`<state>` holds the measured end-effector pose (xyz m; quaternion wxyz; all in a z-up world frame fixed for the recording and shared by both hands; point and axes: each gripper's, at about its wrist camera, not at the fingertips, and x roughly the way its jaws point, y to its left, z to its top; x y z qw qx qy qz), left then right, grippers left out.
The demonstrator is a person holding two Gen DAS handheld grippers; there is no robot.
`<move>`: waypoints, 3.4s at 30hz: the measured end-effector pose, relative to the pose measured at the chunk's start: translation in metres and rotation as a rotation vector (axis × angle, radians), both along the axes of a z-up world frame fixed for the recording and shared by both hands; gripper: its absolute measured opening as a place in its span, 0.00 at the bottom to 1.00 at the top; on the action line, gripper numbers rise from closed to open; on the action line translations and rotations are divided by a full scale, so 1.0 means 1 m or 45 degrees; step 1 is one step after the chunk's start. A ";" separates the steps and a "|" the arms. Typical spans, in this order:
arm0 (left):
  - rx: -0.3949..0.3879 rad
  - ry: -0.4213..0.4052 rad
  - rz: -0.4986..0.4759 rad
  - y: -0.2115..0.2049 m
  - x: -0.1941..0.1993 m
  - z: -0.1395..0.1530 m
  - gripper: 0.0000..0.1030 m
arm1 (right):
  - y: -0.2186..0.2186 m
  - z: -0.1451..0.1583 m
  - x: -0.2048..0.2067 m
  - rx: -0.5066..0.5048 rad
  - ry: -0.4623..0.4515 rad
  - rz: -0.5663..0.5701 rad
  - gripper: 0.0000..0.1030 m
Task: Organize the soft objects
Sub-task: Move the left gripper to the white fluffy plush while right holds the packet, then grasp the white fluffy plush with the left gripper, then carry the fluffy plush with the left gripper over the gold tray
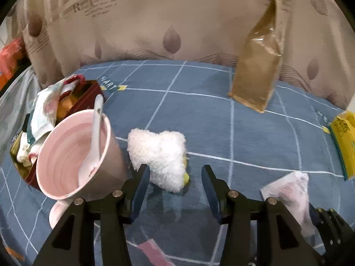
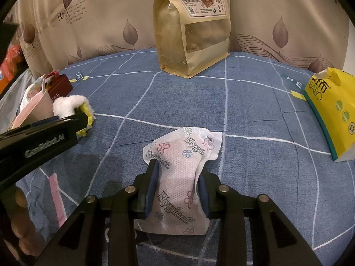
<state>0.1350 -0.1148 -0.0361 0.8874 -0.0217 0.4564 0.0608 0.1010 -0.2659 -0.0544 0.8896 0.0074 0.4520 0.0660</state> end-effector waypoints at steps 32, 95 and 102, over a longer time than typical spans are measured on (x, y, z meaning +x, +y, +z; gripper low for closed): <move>0.044 0.036 0.122 0.000 0.020 -0.018 0.27 | 0.003 0.001 -0.001 0.020 0.002 0.000 0.33; 0.144 -0.201 -0.033 0.135 -0.033 0.094 0.22 | 0.007 -0.001 0.000 -0.046 0.004 0.036 0.39; 0.137 -0.174 0.027 0.189 -0.031 0.093 0.22 | 0.009 -0.001 0.001 -0.061 0.004 0.041 0.40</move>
